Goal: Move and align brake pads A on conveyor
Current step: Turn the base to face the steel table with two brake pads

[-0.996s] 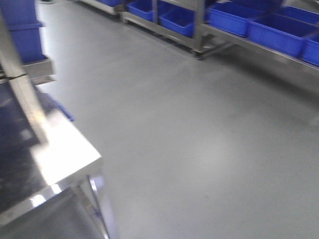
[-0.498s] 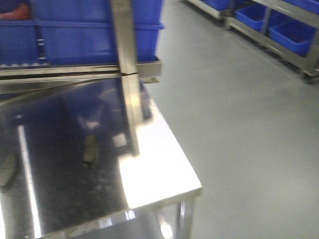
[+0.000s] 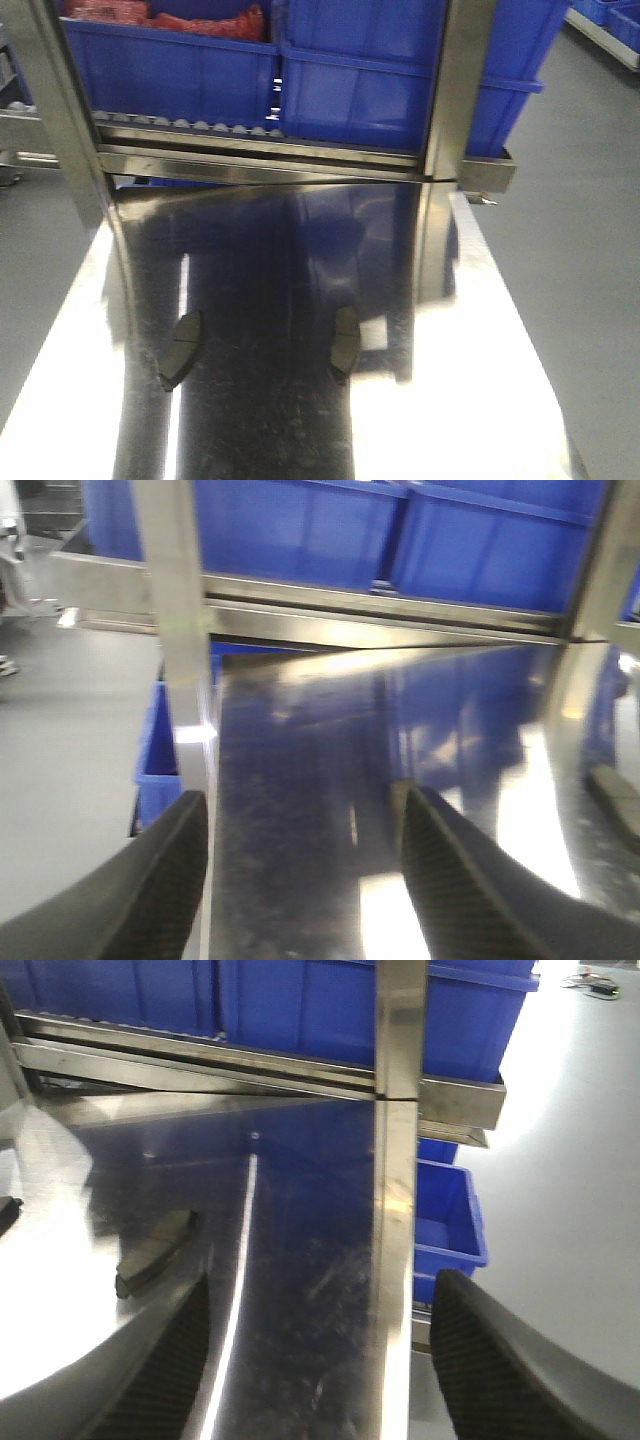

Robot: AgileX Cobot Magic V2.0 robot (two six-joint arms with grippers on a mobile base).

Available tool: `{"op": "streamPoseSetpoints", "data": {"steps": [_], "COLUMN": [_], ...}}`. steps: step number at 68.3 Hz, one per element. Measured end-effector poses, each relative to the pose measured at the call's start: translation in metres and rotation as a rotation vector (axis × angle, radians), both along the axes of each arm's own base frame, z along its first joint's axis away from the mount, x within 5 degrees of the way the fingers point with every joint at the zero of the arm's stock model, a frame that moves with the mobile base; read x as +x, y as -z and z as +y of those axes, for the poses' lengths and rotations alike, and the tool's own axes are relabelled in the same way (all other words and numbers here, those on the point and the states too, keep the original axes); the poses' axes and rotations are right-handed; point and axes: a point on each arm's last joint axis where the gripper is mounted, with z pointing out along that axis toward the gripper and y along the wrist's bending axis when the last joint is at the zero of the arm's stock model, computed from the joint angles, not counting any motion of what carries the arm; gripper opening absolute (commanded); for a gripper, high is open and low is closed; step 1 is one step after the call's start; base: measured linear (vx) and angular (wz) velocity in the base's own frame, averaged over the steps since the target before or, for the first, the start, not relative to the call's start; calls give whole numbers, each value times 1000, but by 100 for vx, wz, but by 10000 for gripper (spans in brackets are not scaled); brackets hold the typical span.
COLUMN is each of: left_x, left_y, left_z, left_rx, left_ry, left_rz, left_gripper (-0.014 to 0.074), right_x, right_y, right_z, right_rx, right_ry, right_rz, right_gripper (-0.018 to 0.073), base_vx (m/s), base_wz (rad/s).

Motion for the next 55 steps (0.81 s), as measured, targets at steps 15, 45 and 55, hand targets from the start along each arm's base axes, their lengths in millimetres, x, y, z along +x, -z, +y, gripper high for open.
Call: {"op": "streamPoseSetpoints", "data": {"steps": [15, 45, 55], "left_x": [0, 0, 0], "left_y": [0, 0, 0], "left_z": [0, 0, 0], "left_rx": [0, 0, 0], "left_ry": [0, 0, 0], "left_rz": [0, 0, 0], "left_gripper": [422, 422, 422], "right_x": [0, 0, 0], "right_y": [0, 0, 0], "right_z": [0, 0, 0], "right_rx": [0, 0, 0], "right_ry": [0, 0, 0], "right_rz": [0, 0, 0], "right_gripper": [466, 466, 466], "base_vx": [9, 3, 1], "base_wz": [23, -3, -3]}}
